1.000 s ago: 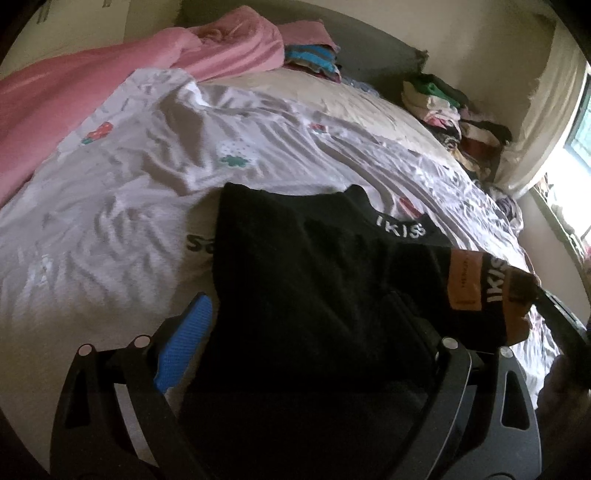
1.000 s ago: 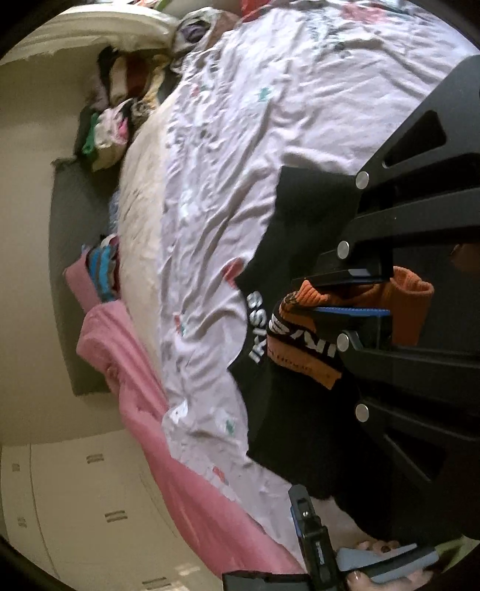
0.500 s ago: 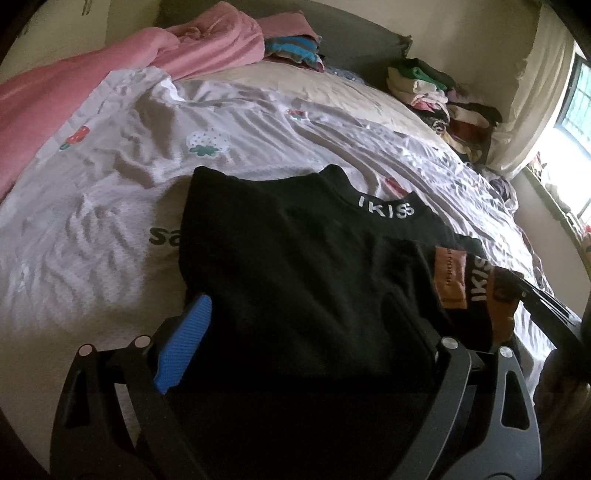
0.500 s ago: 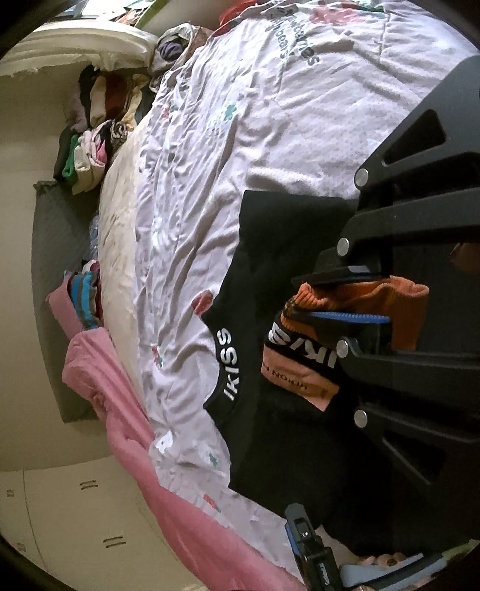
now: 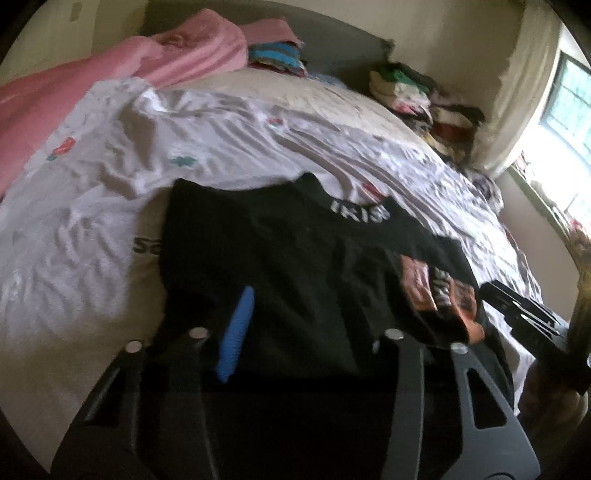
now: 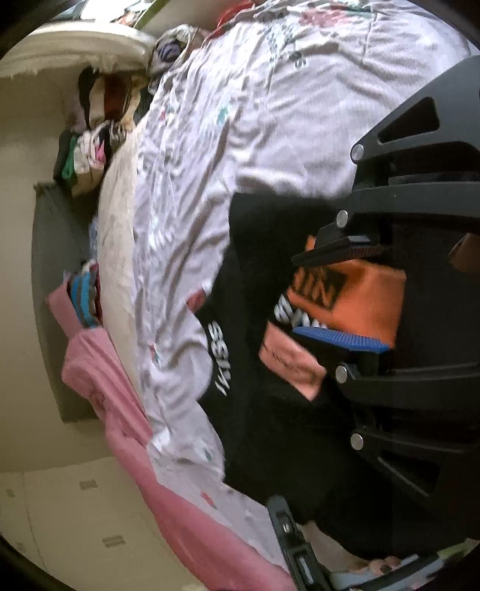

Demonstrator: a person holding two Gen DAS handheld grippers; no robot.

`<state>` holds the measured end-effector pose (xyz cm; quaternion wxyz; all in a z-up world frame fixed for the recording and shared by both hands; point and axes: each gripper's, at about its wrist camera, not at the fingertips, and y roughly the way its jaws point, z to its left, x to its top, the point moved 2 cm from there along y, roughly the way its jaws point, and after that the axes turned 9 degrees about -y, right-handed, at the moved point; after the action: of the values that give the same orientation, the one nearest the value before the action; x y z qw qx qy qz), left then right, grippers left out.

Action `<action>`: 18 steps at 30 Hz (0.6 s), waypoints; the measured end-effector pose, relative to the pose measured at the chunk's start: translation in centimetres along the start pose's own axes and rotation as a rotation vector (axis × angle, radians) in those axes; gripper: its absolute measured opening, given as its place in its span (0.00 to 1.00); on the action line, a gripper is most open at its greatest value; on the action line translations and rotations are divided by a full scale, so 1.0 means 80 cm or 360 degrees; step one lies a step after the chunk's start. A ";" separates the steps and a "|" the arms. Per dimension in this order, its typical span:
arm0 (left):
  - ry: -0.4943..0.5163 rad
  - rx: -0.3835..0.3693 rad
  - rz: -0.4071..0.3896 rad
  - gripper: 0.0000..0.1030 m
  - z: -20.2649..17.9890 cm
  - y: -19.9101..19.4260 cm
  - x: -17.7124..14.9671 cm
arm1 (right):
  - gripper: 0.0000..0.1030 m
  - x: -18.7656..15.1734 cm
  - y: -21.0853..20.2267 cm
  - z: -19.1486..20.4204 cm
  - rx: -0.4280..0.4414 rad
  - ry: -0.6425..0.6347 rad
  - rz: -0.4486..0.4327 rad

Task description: Fold small clothes

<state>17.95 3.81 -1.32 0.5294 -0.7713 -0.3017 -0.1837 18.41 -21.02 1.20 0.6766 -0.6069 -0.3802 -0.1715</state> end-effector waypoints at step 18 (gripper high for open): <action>-0.0044 0.0010 0.0162 0.32 0.027 0.031 -0.027 | 0.35 -0.002 0.046 0.083 0.0159 -0.0221 0.0185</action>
<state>17.87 4.56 -5.15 0.5364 -0.7863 -0.2700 -0.1450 18.79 -14.01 -1.63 0.6869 -0.6038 -0.3982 -0.0703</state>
